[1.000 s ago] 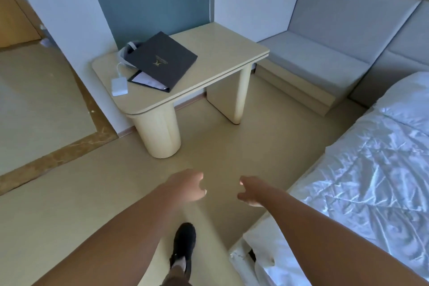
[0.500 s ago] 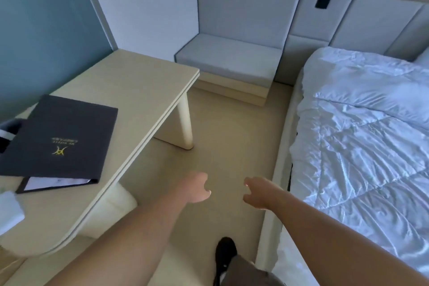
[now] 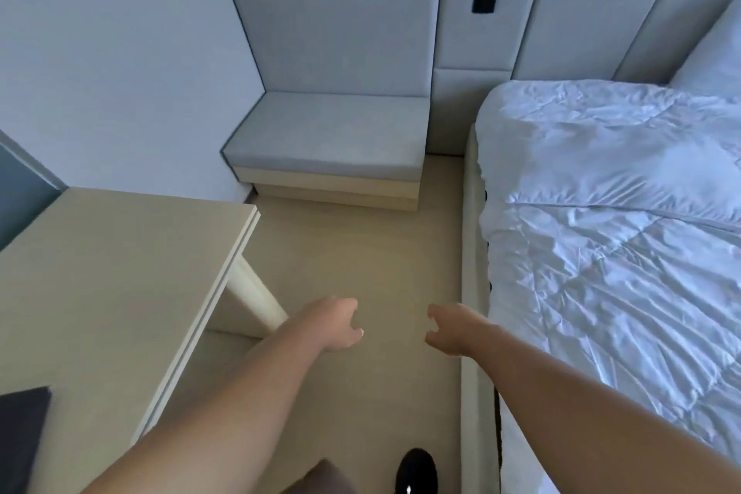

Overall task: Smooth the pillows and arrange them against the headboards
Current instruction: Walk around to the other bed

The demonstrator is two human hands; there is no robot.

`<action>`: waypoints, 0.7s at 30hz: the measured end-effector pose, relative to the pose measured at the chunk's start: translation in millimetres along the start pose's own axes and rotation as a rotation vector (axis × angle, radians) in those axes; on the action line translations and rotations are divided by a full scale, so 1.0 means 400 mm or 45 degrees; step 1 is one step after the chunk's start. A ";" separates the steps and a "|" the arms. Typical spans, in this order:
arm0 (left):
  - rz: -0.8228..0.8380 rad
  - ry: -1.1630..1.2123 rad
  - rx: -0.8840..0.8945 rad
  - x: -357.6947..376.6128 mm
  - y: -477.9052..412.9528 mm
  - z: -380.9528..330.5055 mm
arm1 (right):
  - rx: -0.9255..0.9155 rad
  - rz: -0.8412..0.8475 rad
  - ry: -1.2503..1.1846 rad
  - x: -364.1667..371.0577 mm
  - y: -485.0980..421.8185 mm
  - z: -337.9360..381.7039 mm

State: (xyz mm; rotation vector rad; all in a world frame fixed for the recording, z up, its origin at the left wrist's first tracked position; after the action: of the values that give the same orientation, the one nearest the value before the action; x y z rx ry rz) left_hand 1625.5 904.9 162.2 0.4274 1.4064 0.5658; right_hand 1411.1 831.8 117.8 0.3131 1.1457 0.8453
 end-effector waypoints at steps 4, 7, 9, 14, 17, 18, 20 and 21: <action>-0.017 -0.046 0.092 -0.119 -0.189 -0.020 | 0.060 -0.012 -0.044 -0.137 -0.116 -0.039; 0.009 -0.043 0.160 -0.197 -0.340 -0.026 | 0.126 0.000 -0.071 -0.230 -0.217 -0.076; 0.008 -0.070 0.216 -0.251 -0.455 -0.019 | 0.165 -0.004 -0.076 -0.299 -0.297 -0.100; -0.009 -0.051 0.338 -0.404 -0.757 0.010 | 0.267 -0.131 -0.211 -0.488 -0.507 -0.120; 0.035 -0.088 0.422 -0.484 -0.891 0.019 | 0.346 -0.111 -0.273 -0.581 -0.592 -0.118; 0.039 -0.117 0.448 -0.511 -0.932 0.019 | 0.377 -0.111 -0.287 -0.614 -0.616 -0.124; 0.012 -0.194 0.501 -0.584 -1.018 0.013 | 0.427 -0.168 -0.336 -0.685 -0.664 -0.146; -0.013 -0.223 0.523 -0.624 -1.060 0.009 | 0.441 -0.190 -0.369 -0.715 -0.689 -0.158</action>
State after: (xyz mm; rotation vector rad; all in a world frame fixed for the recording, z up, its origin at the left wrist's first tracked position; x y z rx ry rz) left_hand 1660.6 417.1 109.4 0.7778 1.3532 0.2203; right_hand 1428.5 430.1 113.4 0.6076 1.0244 0.4497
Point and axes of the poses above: each hand's wrist, its own y-axis away from the middle knuckle, its own x-axis out of the palm, z = x × y, the point moved 1 cm from there along -y, towards the middle knuckle, and after that the axes turned 15 degrees about -y, right-handed, at the moved point
